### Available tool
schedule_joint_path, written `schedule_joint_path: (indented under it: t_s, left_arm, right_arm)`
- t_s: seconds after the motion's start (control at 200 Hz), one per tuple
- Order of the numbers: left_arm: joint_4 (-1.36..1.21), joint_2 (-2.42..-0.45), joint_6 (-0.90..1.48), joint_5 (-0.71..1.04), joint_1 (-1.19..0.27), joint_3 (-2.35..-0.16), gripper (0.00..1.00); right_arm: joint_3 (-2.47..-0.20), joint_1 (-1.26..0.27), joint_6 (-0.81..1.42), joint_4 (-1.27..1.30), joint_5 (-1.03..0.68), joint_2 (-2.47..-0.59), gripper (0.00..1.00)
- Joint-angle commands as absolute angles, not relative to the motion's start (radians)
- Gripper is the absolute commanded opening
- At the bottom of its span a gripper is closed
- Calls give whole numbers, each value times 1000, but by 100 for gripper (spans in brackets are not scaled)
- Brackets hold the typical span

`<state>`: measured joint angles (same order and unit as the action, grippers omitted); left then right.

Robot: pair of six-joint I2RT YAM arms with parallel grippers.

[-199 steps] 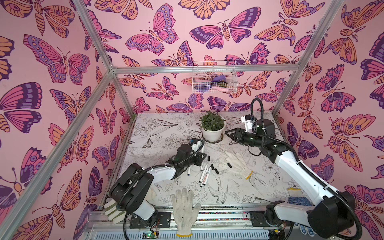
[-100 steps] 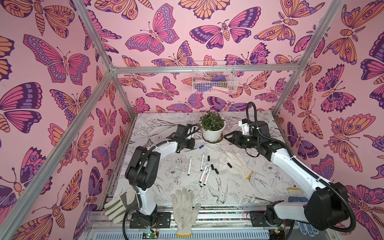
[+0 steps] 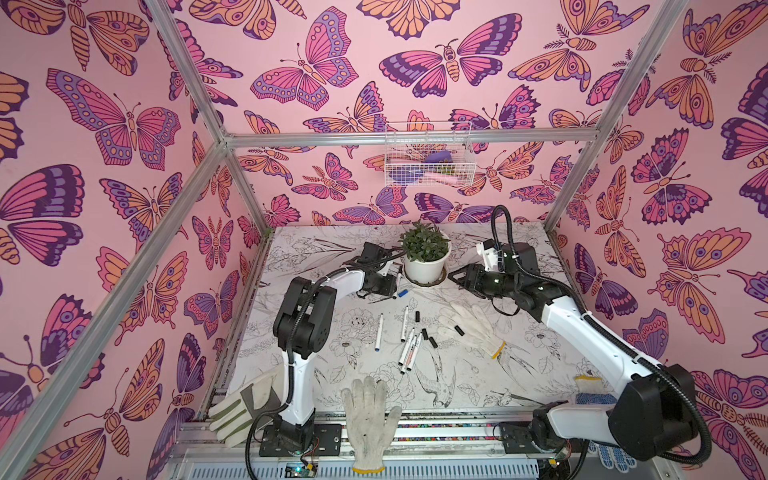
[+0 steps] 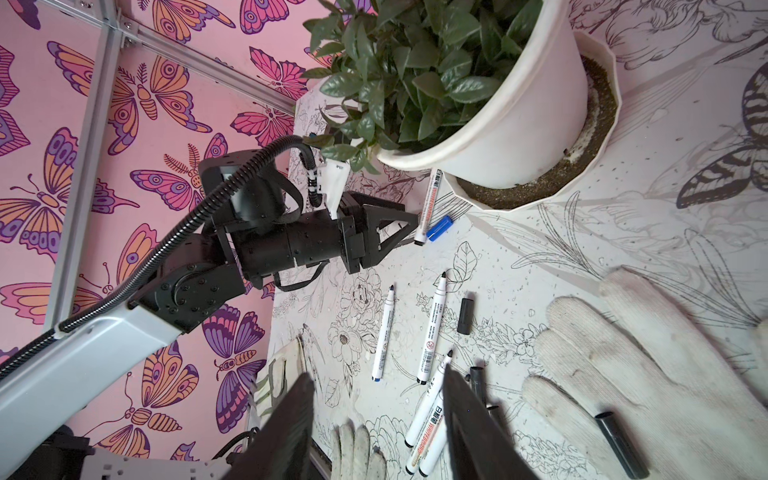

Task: Insert the pens into the pen caps
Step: 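Lower the capped marker beside the pot with the left gripper while the right withdraws, then grasp the thin white blue-tipped marker with the left gripper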

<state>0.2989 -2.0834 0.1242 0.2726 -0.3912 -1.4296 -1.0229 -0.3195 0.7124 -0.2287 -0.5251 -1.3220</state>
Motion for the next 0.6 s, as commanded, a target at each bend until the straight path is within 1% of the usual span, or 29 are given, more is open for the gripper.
schedule_joint_path:
  t_s: [0.0,0.12,0.24,0.345,0.456,0.596]
  left_arm:
    - [335,-2015,164,268,-390,-1396,52]
    - [332,-1884,197,206,-398,-1286,54]
    - [331,-1731,236,121,-434,-1120,55]
    - [333,-1636,291,98,-479,-984,55]
    - [331,-1594,343,104,-536,-899,55]
    - [332,-1600,368,21,-609,-864,55]
  right_arm:
    - [-1034,-316,695,-246,-530,-1324,51]
    - [-1031,-317,685,-249,-537,-1328,51]
    - [-1034,-317,673,-262,-538,-1338,51]
    - [-1037,-317,672,-264,-545,-1348,51]
    - [-1037,-317,669,-268,-551,-1350,50]
    - [-1034,-317,663,-267,-550,-1346,50]
